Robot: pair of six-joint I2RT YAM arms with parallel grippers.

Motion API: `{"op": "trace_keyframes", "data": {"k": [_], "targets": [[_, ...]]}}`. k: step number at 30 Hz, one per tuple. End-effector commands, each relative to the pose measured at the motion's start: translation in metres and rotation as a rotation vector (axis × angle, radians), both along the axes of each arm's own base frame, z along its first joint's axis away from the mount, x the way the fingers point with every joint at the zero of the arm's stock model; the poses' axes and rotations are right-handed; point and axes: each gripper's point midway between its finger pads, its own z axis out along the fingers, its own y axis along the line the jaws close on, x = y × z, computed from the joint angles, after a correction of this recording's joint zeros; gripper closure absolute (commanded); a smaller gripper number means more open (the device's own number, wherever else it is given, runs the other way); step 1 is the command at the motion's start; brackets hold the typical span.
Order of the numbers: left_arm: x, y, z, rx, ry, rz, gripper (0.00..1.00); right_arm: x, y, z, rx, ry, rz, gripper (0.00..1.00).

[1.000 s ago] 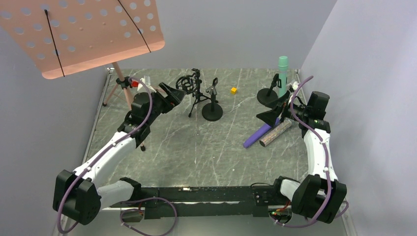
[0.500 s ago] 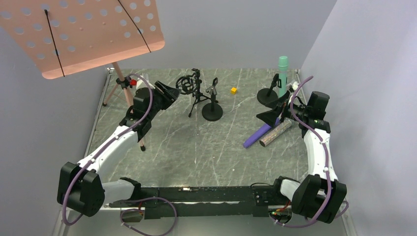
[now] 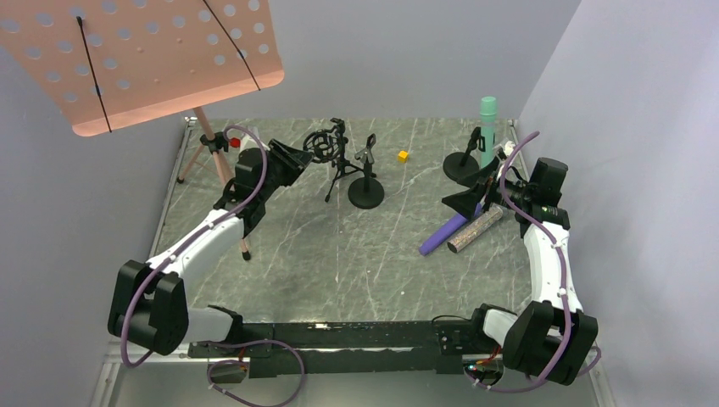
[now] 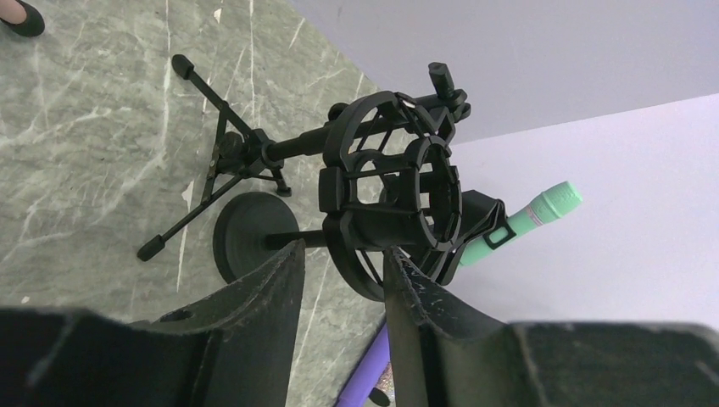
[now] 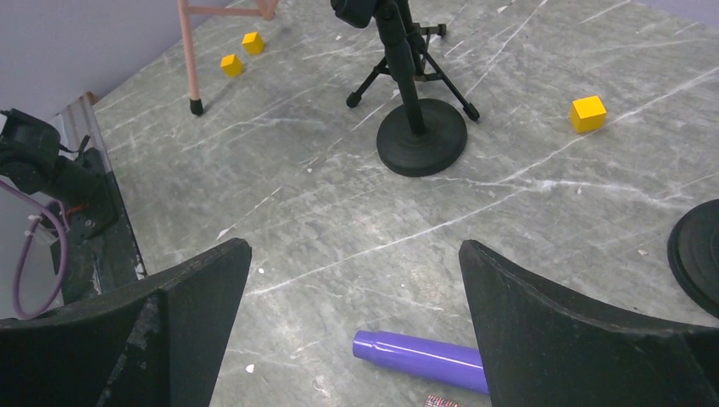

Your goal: Attach the microphones to the stand

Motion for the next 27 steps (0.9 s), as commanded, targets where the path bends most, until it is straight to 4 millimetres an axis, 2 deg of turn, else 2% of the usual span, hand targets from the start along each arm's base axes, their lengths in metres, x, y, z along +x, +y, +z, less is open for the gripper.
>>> {"op": "trace_keyframes", "data": {"k": [1, 12, 20, 27], "targets": [[0.009, -0.007, 0.028, -0.088, -0.064, -0.009, 0.58, -0.004, 0.004, 0.010, -0.003, -0.046, 0.036, 0.00], [0.018, -0.010, 0.022, -0.171, -0.042, 0.013, 0.61, -0.003, 0.004, 0.009, -0.006, -0.045, 0.034, 0.00], [0.023, -0.012, 0.026, -0.221, -0.052, 0.018, 0.79, -0.003, 0.004, 0.009, -0.007, -0.047, 0.033, 0.00], [0.021, -0.008, 0.044, -0.241, -0.097, 0.017, 0.99, -0.003, 0.003, 0.009, -0.008, -0.047, 0.031, 0.00]]}}
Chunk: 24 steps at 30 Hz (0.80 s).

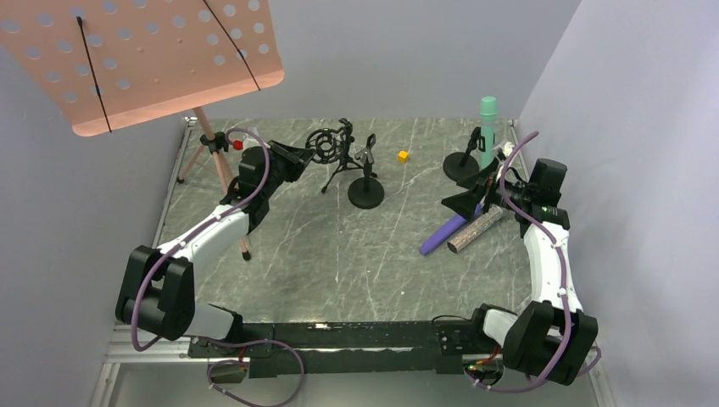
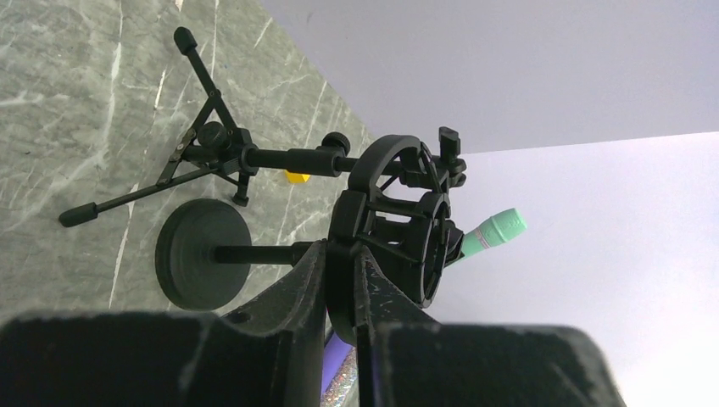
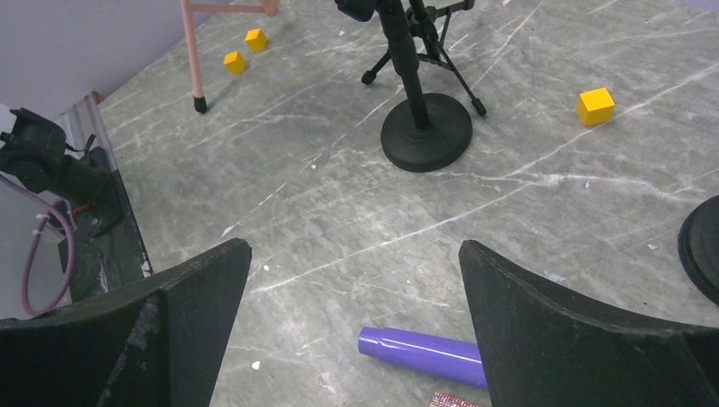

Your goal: Attach the microphones to the stand

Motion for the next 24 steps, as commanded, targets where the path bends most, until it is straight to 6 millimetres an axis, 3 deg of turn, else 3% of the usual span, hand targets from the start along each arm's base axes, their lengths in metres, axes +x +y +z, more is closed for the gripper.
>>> {"op": "trace_keyframes", "data": {"k": [1, 16, 24], "targets": [[0.001, 0.003, 0.044, -0.070, -0.118, 0.011, 0.99, -0.001, 0.003, 0.012, -0.012, -0.064, 0.029, 0.00], [-0.017, 0.019, 0.074, -0.188, -0.138, 0.057, 1.00, -0.001, 0.002, 0.010, -0.014, -0.063, 0.027, 0.00], [-0.035, 0.032, 0.067, -0.214, -0.134, 0.102, 1.00, 0.000, 0.002, 0.009, -0.015, -0.062, 0.028, 0.00]]}}
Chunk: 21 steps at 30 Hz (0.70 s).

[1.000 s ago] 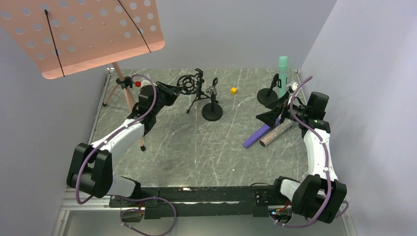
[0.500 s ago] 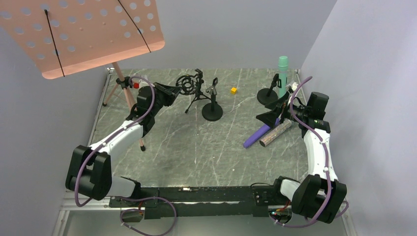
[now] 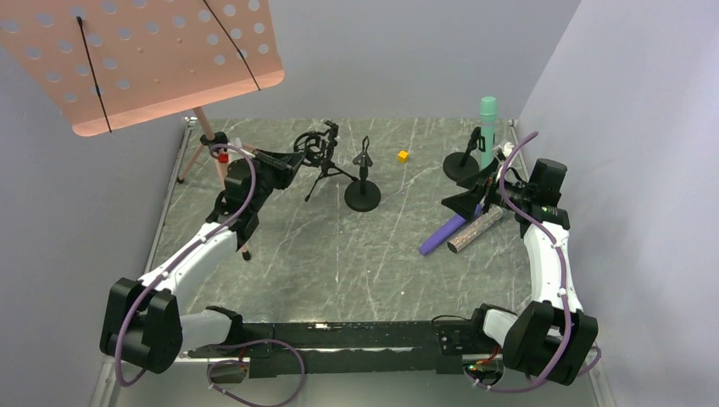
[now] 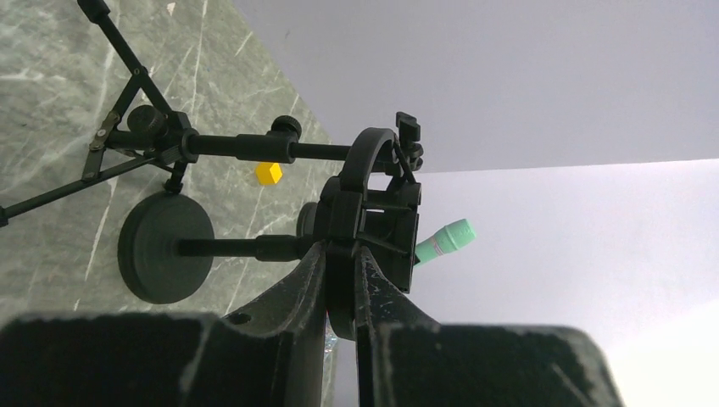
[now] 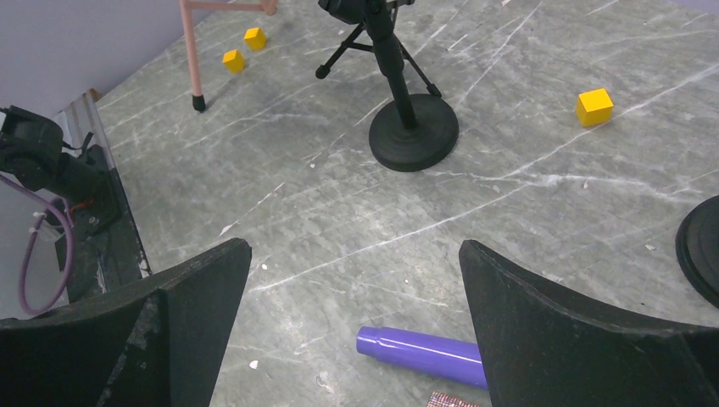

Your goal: Attach the microphones to the stand

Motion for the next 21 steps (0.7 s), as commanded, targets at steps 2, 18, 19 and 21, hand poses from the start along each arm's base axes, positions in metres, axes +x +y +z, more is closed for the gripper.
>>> {"op": "trace_keyframes", "data": {"k": [2, 18, 19, 21], "targets": [[-0.011, 0.017, 0.041, -0.103, -0.111, 0.075, 1.00, 0.000, 0.002, 0.010, -0.010, -0.057, 0.026, 0.00], [-0.066, 0.033, 0.028, -0.180, -0.086, 0.078, 1.00, 0.001, 0.003, 0.008, -0.013, -0.053, 0.026, 0.00], [-0.069, 0.032, 0.026, -0.187, -0.081, 0.070, 1.00, 0.001, 0.002, 0.008, -0.013, -0.054, 0.025, 0.00], [-0.077, 0.032, 0.021, -0.198, -0.074, 0.053, 1.00, 0.001, 0.002, 0.008, -0.014, -0.054, 0.025, 0.00]]}}
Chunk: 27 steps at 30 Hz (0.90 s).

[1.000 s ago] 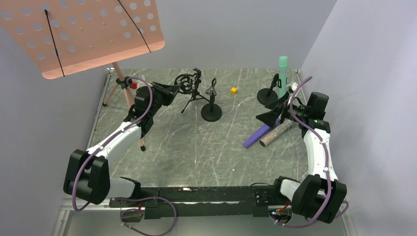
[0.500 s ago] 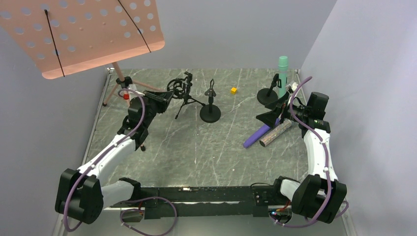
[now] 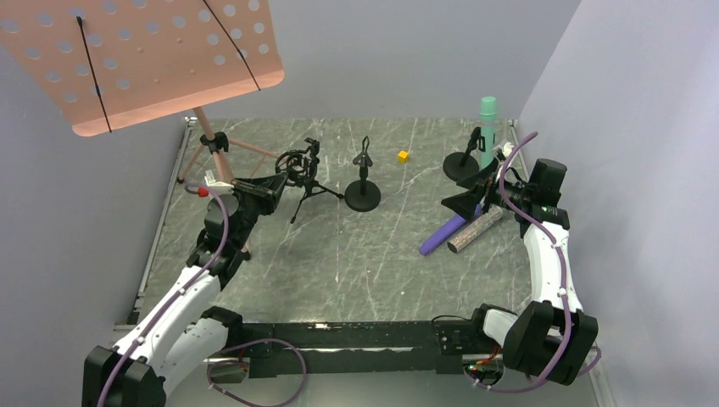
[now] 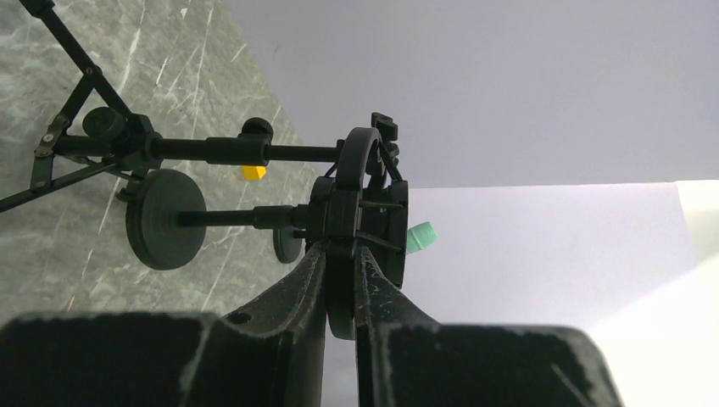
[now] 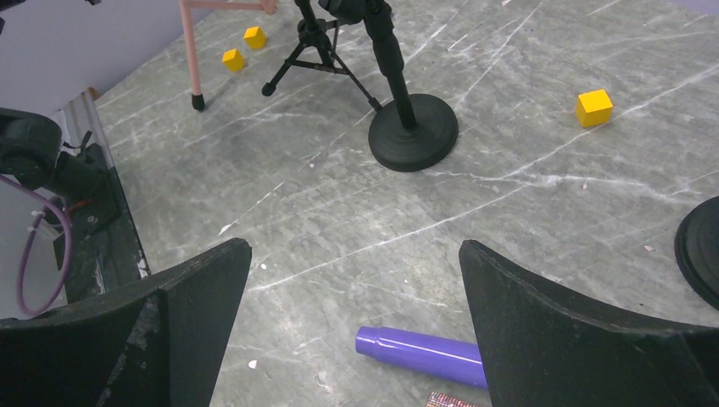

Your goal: Attach the microphones to the stand

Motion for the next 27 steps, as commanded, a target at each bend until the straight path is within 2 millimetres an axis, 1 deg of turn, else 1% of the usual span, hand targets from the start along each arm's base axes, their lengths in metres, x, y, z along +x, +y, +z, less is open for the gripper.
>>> {"op": "trace_keyframes", "data": {"k": [1, 7, 11, 18, 27], "targets": [[-0.019, -0.005, 0.018, -0.090, -0.052, -0.052, 1.00, 0.001, 0.002, 0.008, -0.010, -0.050, 0.023, 0.00], [-0.044, -0.002, 0.011, -0.106, -0.035, -0.080, 1.00, 0.001, 0.003, 0.007, -0.010, -0.049, 0.025, 0.00], [-0.055, 0.001, 0.006, -0.129, -0.026, -0.082, 1.00, 0.001, 0.004, 0.006, -0.013, -0.048, 0.027, 0.00], [-0.072, -0.009, -0.004, -0.170, 0.005, -0.168, 1.00, 0.001, 0.004, 0.005, -0.015, -0.047, 0.025, 0.00], [-0.096, -0.009, -0.014, -0.180, 0.037, -0.211, 1.00, 0.002, 0.005, 0.003, -0.024, -0.045, 0.029, 0.00]]}}
